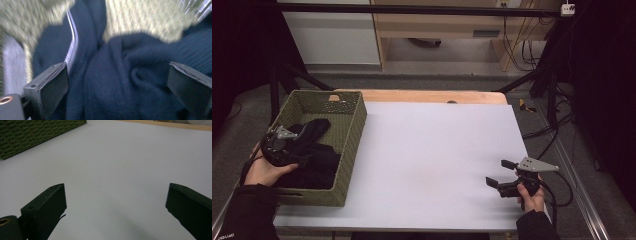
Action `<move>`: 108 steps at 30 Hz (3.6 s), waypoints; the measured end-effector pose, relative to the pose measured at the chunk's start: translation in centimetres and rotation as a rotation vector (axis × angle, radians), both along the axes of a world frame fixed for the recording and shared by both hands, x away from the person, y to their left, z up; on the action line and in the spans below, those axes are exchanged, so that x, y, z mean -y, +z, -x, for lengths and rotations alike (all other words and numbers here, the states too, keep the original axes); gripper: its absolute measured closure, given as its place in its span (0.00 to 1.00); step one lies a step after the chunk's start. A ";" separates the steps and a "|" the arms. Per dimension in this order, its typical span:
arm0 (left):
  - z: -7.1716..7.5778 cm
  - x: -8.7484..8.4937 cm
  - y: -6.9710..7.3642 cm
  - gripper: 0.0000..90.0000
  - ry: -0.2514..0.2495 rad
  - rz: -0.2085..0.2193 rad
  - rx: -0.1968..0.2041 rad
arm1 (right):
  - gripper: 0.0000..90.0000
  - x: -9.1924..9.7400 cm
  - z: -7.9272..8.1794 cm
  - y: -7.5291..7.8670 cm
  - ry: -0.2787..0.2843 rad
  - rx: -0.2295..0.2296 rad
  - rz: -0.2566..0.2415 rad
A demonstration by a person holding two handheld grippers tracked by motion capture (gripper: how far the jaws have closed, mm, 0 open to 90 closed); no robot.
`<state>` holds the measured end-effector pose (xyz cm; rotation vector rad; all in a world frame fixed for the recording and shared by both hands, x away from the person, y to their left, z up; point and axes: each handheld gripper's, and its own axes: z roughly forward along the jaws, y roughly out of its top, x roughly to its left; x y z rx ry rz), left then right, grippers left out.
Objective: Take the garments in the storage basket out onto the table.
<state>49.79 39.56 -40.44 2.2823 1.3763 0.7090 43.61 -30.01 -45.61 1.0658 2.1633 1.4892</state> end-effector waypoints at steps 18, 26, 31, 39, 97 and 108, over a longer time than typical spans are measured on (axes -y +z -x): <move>-0.7 -0.1 -3.3 0.56 -0.052 -0.065 -0.241 | 0.04 0.0 0.0 0.0 0.001 0.000 0.001; -0.5 -0.1 -2.9 0.86 -0.081 -0.031 -0.232 | 0.04 0.0 0.0 0.0 0.000 0.000 0.001; -0.1 -0.3 -2.3 0.87 -0.090 0.004 -0.170 | 0.04 0.0 0.0 0.0 0.002 0.000 0.000; 0.6 0.0 -0.6 0.88 -0.098 -0.010 -0.019 | 0.04 0.0 -0.1 0.0 -0.001 -0.001 0.000; 6.0 1.7 16.9 0.88 0.026 0.392 0.871 | 0.04 0.0 0.0 0.0 -0.005 -0.001 -0.003; 6.6 3.1 19.2 0.89 -0.003 0.434 0.955 | 0.04 0.0 -0.1 0.0 -0.004 -0.002 -0.003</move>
